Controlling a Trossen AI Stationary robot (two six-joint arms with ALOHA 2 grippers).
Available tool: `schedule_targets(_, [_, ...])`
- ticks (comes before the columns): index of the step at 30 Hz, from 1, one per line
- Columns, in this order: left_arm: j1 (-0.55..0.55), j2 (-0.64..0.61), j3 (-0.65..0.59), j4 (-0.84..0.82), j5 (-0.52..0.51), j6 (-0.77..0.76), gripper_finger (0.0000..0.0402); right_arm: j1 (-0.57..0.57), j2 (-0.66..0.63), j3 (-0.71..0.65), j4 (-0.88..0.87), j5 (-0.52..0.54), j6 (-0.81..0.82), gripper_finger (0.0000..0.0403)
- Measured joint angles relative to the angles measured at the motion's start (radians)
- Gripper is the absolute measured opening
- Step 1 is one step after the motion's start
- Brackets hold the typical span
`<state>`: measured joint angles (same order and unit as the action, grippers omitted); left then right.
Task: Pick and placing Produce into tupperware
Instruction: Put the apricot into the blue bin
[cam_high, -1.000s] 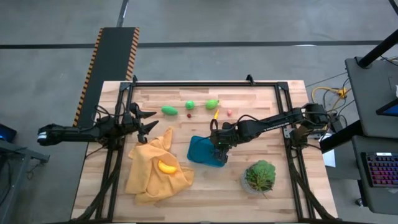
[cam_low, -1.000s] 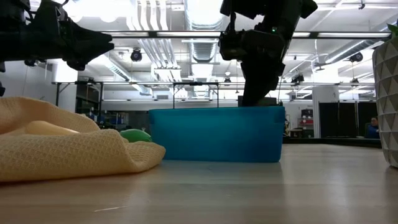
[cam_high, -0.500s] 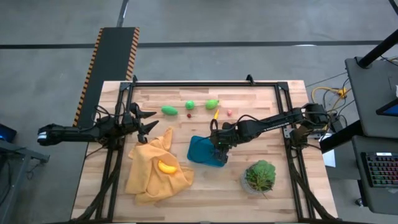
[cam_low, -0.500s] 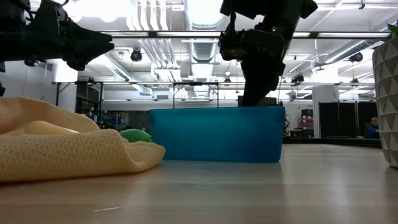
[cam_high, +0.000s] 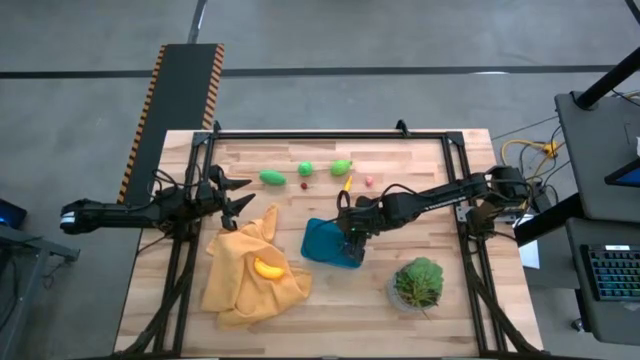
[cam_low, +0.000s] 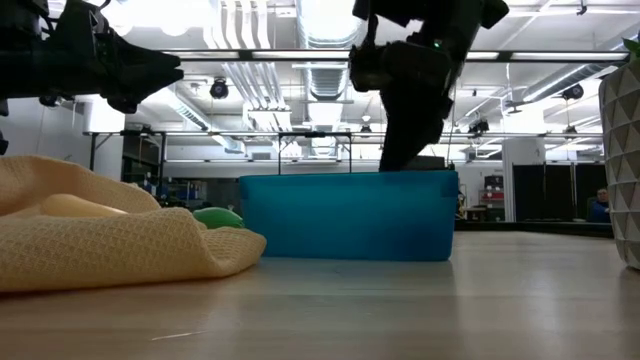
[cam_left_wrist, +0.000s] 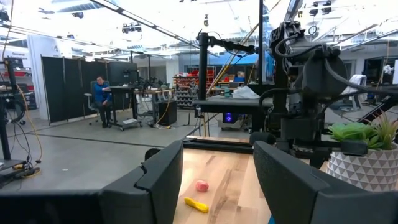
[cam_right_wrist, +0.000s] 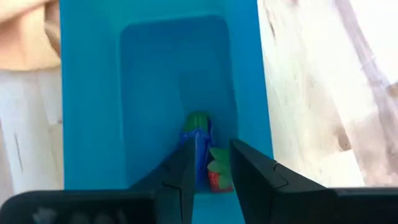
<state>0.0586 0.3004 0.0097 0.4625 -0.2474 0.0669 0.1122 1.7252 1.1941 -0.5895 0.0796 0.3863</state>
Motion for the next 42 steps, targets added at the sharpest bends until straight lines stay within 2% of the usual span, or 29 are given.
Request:
schedule_targets(11, [0.000, 0.000, 0.000, -0.001, 0.000, 0.000, 0.0183, -0.008, -0.059, 0.093, 0.001, 0.026, -0.237, 0.0093])
schedule_targets(14, [0.000, 0.002, 0.000, -0.001, 0.000, 0.000, 0.0183, -0.009, -0.069, 0.110, 0.001, 0.028, -0.285, 0.0117])
schedule_targets(18, [0.000, 0.002, 0.000, 0.000, 0.000, 0.001, 0.0183, -0.010, -0.069, 0.126, -0.006, 0.046, -0.320, 0.0176])
schedule_targets(20, [0.000, 0.003, 0.000, -0.001, 0.000, 0.001, 0.0183, -0.014, -0.070, 0.127, -0.014, 0.120, -0.339, 0.0207])
schedule_targets(24, [0.000, 0.005, 0.000, -0.001, 0.000, 0.001, 0.0183, -0.047, -0.070, 0.127, -0.070, 0.388, -0.315, 0.0250])
schedule_targets(26, [0.000, 0.005, 0.000, 0.000, 0.000, 0.001, 0.0183, -0.079, -0.070, 0.127, -0.098, 0.437, -0.307, 0.0263])
schedule_targets(33, [0.000, 0.005, 0.000, 0.000, 0.000, 0.001, 0.0183, -0.229, -0.070, 0.127, -0.119, 0.409, -0.233, 0.0272])
schedule_targets(42, [0.000, 0.005, 0.000, 0.000, 0.000, 0.001, 0.0183, -0.433, -0.070, 0.115, -0.119, 0.183, -0.125, 0.0258])
